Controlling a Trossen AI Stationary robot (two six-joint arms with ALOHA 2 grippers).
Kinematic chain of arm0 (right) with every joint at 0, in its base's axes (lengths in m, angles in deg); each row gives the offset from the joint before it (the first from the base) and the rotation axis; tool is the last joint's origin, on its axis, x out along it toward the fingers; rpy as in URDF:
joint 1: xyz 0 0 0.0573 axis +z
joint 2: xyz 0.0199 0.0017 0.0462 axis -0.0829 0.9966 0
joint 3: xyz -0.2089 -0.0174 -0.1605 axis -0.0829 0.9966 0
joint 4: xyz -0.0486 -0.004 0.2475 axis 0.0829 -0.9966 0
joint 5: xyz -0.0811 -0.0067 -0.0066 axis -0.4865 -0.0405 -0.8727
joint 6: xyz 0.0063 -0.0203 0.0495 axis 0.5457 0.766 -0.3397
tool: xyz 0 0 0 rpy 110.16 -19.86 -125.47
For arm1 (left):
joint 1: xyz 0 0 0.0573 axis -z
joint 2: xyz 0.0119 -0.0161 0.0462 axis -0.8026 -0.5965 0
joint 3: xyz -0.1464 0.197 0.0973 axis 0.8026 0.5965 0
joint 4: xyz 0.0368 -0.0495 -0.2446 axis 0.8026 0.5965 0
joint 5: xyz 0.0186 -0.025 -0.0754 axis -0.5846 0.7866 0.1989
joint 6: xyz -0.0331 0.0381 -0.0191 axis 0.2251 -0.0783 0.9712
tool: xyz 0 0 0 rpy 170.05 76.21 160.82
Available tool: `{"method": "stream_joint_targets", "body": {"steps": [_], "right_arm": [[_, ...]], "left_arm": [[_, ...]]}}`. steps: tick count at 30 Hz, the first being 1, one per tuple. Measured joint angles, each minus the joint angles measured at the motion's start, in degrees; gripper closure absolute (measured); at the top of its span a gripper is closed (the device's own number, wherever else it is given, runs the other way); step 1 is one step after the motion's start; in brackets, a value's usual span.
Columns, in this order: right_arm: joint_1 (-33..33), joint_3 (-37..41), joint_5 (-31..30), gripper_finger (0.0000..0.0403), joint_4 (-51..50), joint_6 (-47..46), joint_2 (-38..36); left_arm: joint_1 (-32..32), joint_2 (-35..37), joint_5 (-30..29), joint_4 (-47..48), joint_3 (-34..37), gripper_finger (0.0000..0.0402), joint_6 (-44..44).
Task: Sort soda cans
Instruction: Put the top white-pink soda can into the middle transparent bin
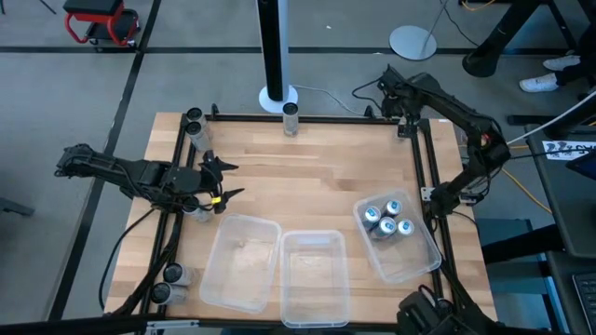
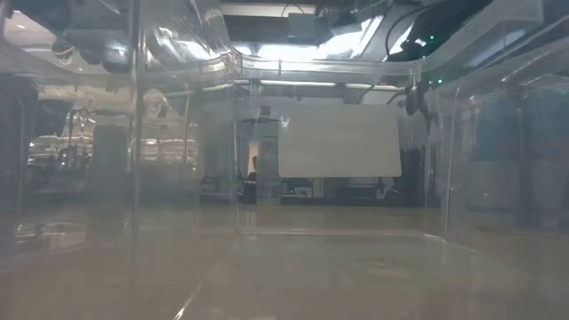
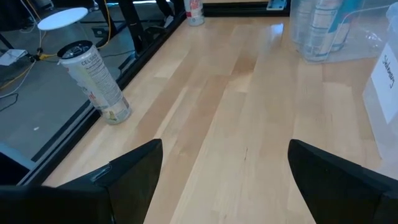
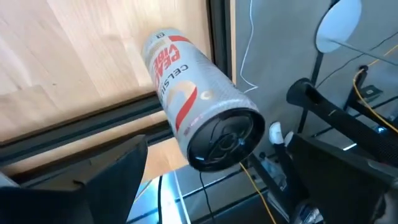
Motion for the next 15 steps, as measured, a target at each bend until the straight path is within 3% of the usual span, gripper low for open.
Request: {"method": "stream_joint_targets", "body": {"steps": [15], "right_arm": [[-1.2,0.0,-4.5,0.0011,2.0,-2.0,5.8]], "left_arm": [[0.0,0.0,0.0,-0.1,0.0,0.0068,-0.2]]}}
